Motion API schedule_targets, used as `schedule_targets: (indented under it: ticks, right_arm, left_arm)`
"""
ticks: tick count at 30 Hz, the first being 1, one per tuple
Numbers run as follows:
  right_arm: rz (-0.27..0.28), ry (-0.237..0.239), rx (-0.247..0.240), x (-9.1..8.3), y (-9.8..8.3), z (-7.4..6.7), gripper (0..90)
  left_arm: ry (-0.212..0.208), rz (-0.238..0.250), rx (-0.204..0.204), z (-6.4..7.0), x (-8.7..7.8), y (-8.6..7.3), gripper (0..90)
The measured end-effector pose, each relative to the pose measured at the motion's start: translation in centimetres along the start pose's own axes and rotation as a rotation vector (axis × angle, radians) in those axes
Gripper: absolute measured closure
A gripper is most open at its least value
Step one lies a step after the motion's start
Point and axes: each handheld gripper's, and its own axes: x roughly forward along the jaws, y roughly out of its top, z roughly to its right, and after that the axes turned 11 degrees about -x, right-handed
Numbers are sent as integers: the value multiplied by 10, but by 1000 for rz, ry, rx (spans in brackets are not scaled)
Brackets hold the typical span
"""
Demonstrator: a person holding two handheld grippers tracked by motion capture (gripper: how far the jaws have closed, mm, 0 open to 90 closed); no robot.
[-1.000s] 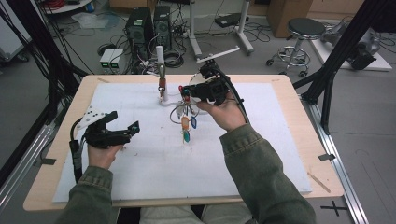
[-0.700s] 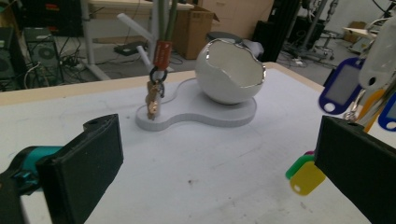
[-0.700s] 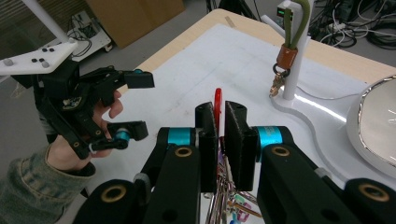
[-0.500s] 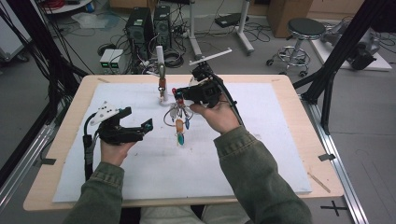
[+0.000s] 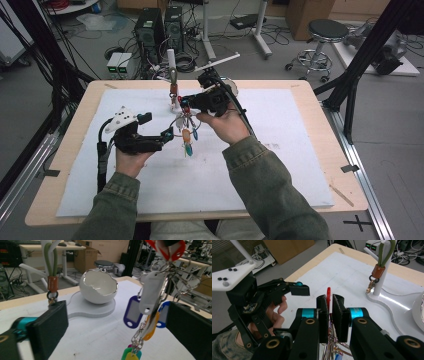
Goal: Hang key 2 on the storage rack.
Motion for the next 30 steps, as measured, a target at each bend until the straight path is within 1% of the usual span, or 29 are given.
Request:
schedule_targets:
  ticks: [2, 4, 5, 9, 12, 14, 16, 17, 19, 20, 21, 22, 23, 26, 28, 30]
  right_arm:
    - [-3, 1, -2, 1, 0, -2, 840]
    - [-1, 3, -7, 3, 0, -3, 839]
    - [-2, 4, -2, 3, 1, -3, 840]
    - [0, 3, -1, 3, 1, -4, 839]
    - [3, 4, 5, 3, 1, -4, 839]
    - [8, -2, 3, 3, 1, -3, 839]
    - [10, -1, 12, 3, 1, -2, 839]
    - [11, 1, 16, 4, 1, -2, 840]
    - [13, 5, 13, 6, 1, -2, 839]
    - [13, 2, 14, 6, 1, -2, 839]
    - [14, 1, 16, 7, 2, -2, 839]
    - [18, 2, 20, 6, 2, -2, 838]
    - [24, 4, 23, 7, 2, -1, 838]
    - [41, 5, 39, 5, 1, 1, 819]
    - [48, 2, 45, 4, 1, 1, 738]
    - [52, -2, 51, 3, 0, 1, 633]
  left_arm:
    - [-13, 6, 5, 3, 1, -1, 123]
    - [-25, 4, 18, 4, 2, -1, 172]
    - [-30, 5, 21, 5, 2, -1, 197]
    - [-50, 21, 41, 8, 2, -2, 332]
    - [-65, 27, 53, 9, 1, -2, 453]
    - [-87, 19, 62, 9, 1, -2, 557]
    - [-91, 11, 68, 10, 2, -3, 645]
    - [-89, 10, 80, 11, 2, -4, 696]
    - [-89, 15, 96, 12, 2, -4, 802]
    - [-83, 17, 100, 12, 2, -4, 834]
    - [-85, 12, 111, 12, 2, -3, 850]
    - [-88, 5, 114, 13, 2, -2, 860]
    - [-87, 9, 114, 13, 1, -1, 862]
    - [-72, 26, 143, 16, -1, 2, 866]
    - [-65, 26, 161, 18, -1, 4, 868]
    - [-65, 28, 168, 18, -1, 5, 869]
